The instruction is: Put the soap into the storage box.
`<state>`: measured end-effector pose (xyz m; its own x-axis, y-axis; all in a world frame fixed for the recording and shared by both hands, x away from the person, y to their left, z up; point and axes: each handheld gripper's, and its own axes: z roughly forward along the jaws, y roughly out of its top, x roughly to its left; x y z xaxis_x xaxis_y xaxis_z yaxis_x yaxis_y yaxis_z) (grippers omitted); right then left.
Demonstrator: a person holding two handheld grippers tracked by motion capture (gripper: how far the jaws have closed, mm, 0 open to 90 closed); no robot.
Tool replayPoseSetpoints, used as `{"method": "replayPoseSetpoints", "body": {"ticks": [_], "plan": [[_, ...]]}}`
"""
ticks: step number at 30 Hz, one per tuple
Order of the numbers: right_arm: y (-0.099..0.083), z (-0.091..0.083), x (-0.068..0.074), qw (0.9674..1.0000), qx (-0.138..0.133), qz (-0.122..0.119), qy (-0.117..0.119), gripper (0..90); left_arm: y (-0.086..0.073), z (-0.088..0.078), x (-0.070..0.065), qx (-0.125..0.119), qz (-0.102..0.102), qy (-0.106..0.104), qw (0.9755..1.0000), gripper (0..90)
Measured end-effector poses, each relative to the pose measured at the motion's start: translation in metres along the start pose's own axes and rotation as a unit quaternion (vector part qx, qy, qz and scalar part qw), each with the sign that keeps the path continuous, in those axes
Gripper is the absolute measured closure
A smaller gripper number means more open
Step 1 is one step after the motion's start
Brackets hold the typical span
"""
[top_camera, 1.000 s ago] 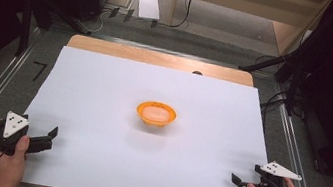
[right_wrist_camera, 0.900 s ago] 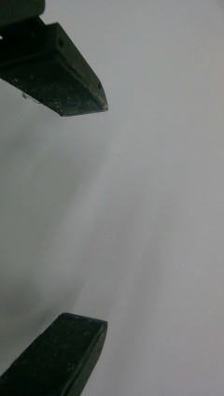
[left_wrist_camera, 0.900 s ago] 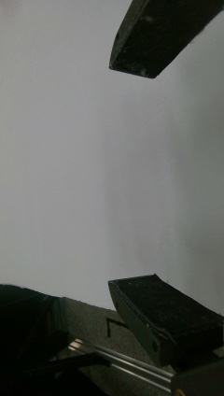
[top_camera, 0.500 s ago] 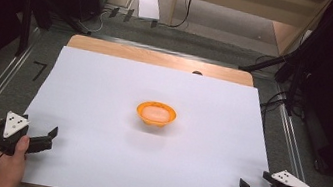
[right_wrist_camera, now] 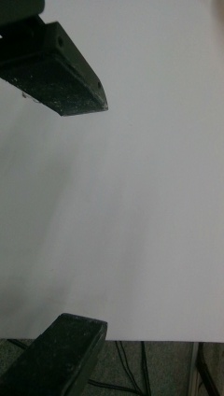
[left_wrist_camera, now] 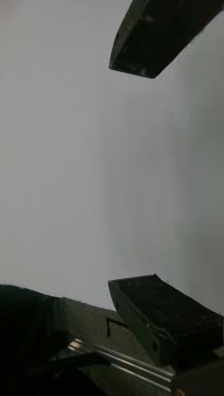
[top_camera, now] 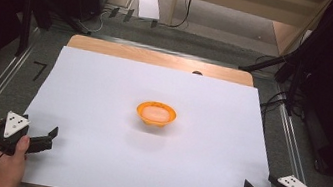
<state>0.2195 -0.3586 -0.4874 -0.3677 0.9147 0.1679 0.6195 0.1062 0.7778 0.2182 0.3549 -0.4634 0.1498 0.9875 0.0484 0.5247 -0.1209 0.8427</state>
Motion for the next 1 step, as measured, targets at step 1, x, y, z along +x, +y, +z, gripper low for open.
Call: {"method": "replayPoseSetpoints", "body": {"ticks": [1], "plan": [[-0.0003,0.0003,0.0002,1.0,0.001,0.001,0.0,0.0,0.0,0.0,0.0,0.0,0.0,0.0,1.0,0.0]]}}
